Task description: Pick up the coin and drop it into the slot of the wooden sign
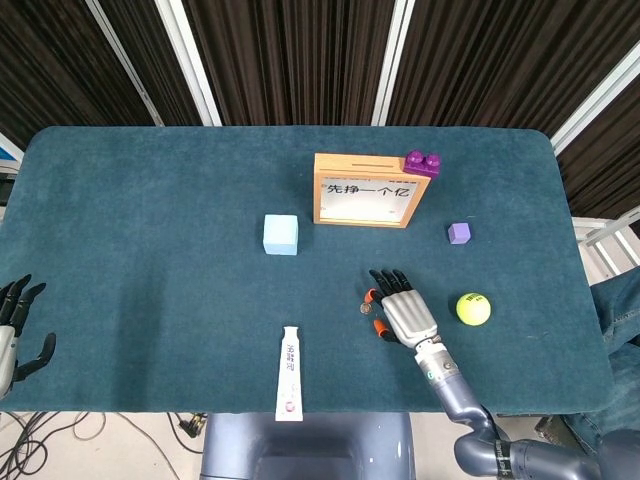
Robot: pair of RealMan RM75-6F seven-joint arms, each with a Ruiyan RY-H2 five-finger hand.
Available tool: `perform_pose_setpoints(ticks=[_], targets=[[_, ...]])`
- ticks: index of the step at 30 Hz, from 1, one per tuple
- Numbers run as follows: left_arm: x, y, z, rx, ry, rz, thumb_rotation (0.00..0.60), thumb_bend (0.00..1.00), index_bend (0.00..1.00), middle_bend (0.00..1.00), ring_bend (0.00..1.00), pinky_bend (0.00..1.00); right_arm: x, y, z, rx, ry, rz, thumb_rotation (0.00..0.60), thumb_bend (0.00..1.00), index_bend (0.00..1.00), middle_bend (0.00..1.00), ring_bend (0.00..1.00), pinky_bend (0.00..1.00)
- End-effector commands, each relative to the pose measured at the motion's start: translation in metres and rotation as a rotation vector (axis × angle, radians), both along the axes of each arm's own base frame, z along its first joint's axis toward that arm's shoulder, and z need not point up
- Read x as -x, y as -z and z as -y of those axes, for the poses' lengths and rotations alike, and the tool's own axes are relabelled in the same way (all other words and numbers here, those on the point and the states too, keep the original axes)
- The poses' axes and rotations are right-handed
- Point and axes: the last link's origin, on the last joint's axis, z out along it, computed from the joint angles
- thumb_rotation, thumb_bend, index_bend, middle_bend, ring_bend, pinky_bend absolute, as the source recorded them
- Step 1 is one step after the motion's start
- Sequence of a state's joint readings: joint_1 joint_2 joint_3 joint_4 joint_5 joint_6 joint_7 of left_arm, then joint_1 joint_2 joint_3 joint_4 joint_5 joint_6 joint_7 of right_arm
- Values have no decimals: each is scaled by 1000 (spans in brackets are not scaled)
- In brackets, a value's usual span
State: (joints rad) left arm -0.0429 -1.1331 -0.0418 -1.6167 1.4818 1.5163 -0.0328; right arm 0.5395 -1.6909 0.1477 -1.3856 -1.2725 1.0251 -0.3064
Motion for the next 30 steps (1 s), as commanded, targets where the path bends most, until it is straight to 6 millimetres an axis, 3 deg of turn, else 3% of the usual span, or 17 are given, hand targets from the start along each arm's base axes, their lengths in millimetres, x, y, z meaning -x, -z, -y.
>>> perform_pose_setpoints(ticks=[1,30], targets=[[0,0,0,0,0,0,600,424,138,2,0,17,-1,3,1,-5,-1,0,600,502,373,64,0,0],[1,0,0,4,-8,-2,600,424,140,2,0,17,-1,13,7,-12,16,-18,600,501,410,64,0,0]])
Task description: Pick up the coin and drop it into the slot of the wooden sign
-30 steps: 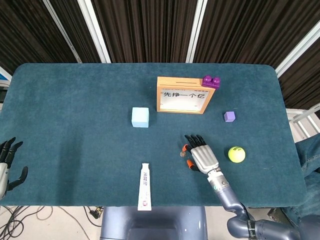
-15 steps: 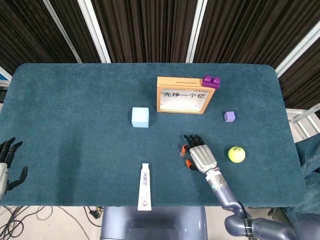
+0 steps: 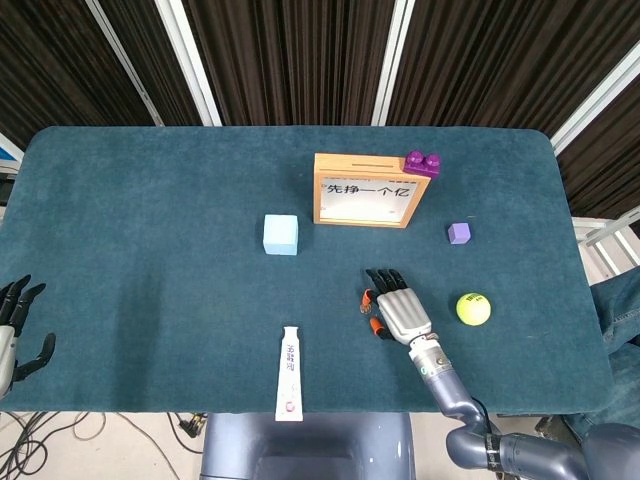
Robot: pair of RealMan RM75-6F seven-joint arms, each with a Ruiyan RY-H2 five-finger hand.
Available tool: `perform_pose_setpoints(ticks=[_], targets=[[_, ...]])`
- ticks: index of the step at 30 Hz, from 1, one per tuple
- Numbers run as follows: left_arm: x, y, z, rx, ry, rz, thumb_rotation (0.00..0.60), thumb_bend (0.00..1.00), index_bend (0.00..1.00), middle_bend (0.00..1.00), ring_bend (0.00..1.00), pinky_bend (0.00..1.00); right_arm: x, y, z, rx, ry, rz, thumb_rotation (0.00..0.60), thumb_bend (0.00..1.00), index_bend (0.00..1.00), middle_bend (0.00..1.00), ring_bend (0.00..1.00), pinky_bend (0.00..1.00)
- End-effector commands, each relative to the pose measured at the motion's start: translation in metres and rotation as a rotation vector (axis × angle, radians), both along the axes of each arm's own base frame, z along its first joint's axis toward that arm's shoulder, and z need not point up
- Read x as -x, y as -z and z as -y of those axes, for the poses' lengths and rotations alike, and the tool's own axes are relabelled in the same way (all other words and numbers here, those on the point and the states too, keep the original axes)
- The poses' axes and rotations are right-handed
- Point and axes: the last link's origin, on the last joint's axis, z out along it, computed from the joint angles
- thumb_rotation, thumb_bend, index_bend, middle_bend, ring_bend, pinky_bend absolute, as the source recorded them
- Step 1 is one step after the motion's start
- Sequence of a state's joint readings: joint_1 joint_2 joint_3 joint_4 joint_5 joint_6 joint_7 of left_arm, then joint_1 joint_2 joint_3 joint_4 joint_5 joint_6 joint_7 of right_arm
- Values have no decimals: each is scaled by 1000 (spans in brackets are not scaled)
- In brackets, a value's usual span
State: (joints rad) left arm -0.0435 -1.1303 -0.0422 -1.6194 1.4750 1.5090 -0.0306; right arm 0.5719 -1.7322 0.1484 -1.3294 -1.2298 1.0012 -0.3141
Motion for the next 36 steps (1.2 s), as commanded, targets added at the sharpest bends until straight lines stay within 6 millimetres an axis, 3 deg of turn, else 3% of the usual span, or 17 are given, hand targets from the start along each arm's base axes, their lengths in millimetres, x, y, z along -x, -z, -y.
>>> perform_pose_setpoints(ticks=[1,23,30,36], targets=[[0,0,0,0,0,0,600,423,140,2,0,17,0,1,0,3,2,1,600,502,411,64,0,0],[0,0,0,3,-1,-2,600,424,151,3,0,17,-1,5,5,-19,13,-33,600,476,413,64,0,0],[0,0,1,4,-1,-1,600,424,152,3,0,27,-7,6,9,4,9,14,600,476,592,64,0,0],[0,0,1,6,-3,-1,600,424,157,3,0,42,-10,9,10,14,15,44,600,476,677,64,0,0]])
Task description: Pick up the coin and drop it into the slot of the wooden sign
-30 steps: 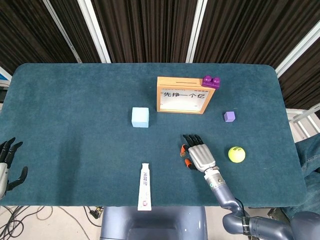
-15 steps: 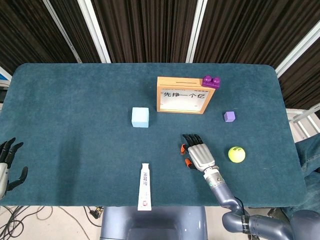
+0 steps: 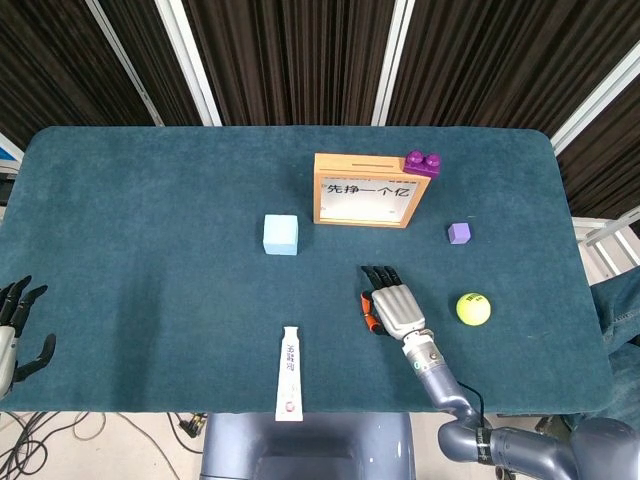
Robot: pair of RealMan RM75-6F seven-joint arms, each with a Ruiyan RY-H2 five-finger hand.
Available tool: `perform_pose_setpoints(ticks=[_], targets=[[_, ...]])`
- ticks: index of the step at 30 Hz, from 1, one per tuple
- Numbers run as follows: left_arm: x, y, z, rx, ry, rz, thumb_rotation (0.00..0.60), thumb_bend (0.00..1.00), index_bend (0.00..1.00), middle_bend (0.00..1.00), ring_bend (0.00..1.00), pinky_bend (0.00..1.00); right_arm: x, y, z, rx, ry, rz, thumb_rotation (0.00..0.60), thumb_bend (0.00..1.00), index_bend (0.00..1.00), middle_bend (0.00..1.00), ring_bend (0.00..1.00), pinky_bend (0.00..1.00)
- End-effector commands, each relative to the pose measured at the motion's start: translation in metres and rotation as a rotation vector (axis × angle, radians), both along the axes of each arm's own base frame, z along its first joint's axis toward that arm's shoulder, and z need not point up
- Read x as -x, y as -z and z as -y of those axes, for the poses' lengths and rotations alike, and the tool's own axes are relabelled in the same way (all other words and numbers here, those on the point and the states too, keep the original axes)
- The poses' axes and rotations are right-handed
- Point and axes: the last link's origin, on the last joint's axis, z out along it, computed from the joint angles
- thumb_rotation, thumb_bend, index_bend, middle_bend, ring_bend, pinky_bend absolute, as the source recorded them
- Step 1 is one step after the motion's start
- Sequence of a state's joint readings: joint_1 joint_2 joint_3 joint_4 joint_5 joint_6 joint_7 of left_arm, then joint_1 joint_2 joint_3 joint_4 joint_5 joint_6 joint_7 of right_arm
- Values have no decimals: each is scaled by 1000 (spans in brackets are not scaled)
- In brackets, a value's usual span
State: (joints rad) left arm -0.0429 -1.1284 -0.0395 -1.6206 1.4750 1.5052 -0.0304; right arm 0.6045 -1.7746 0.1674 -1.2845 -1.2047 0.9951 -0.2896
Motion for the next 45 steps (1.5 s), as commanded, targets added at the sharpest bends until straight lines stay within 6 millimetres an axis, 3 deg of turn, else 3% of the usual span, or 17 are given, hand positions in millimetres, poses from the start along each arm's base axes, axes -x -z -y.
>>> perform_pose_setpoints(ticks=[1,10,16,20,31,38,45], targets=[[0,0,0,0,0,0,600,424,157,3,0,44,-2,1,1,15,6,19,600,476,685,64,0,0],[0,0,0,2,-6,1,600,423,157,3,0,51,-4,-3,3,27,10,48,600,476,698,64,0,0],[0,0,0,2,-7,2,600,424,157,3,0,51,-8,-20,5,35,-15,55,600,476,698,64,0,0],[0,0,0,4,-9,3,600,424,157,3,0,51,-18,-47,5,47,-41,59,600,476,698,64,0,0],[1,0,1,10,-28,13,600,424,162,3,0,63,-68,-163,16,263,-58,183,600,476,698,64,0,0],[1,-1,0,2,-38,22,600,423,162,3,0,76,-88,-204,33,309,-57,235,600,476,697,64,0,0],[2,0,-1,1,-41,23,600,424,162,3,0,76,-118,-233,71,297,-55,283,600,476,697,64,0,0]])
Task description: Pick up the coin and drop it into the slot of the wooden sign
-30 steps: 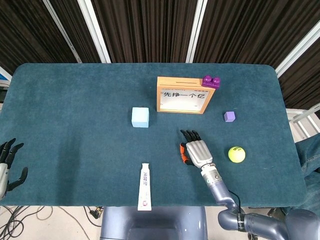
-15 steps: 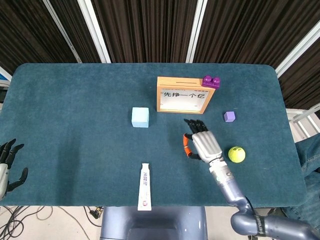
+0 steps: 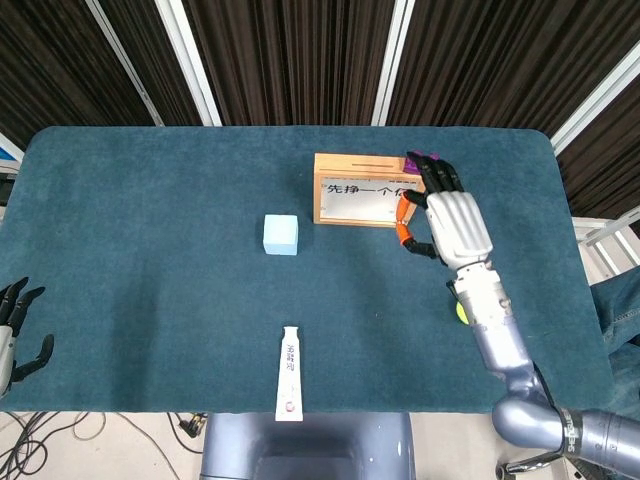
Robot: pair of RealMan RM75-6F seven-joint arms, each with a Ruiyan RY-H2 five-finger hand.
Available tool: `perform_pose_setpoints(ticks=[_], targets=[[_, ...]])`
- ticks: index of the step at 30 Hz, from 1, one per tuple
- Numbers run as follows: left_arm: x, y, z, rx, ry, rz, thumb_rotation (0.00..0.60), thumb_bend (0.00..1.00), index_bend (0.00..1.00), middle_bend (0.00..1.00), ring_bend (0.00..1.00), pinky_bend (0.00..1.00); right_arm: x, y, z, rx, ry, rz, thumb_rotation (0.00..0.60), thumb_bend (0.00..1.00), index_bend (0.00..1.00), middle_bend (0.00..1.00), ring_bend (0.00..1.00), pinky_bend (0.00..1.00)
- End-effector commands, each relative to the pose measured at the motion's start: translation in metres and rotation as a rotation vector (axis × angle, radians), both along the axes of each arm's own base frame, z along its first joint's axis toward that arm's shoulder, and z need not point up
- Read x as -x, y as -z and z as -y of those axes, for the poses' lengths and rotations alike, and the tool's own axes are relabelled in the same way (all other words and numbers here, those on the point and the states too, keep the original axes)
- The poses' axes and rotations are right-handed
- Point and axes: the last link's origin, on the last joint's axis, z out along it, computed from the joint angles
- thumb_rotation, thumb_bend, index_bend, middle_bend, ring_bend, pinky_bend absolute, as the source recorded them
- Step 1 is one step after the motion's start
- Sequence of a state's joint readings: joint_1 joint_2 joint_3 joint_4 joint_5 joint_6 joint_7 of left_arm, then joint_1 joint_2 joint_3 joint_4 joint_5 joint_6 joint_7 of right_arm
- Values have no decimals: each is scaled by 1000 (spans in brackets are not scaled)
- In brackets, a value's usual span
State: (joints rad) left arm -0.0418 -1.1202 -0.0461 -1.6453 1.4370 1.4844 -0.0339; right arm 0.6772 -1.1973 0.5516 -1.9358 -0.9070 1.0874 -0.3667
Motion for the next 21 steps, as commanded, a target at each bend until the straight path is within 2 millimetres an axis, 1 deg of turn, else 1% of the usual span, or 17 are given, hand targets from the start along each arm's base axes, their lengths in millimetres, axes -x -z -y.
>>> perform_pose_setpoints(ticks=[1,4,7,14,21], targets=[[0,0,-1,2,-1,-4,600,424,162,3,0,76,-19,-17,26,-4,-5,13,600,477,697,64,0,0],[1,-1,-2,0,6,-29,600,423,162,3,0,76,-31,-23,44,1,-9,24,600,476,698,64,0,0],[2,-1,-2,-5,-1,-29,600,424,165,3,0,76,-38,-25,61,-13,0,10,600,477,698,64,0,0],[4,-1,-3,-7,-30,-17,600,424,167,3,0,76,-50,-18,102,-62,45,-71,600,476,698,64,0,0],[5,-1,-5,-1,-49,-20,600,423,176,4,0,76,-53,-10,131,-96,85,-122,600,476,698,64,0,0]])
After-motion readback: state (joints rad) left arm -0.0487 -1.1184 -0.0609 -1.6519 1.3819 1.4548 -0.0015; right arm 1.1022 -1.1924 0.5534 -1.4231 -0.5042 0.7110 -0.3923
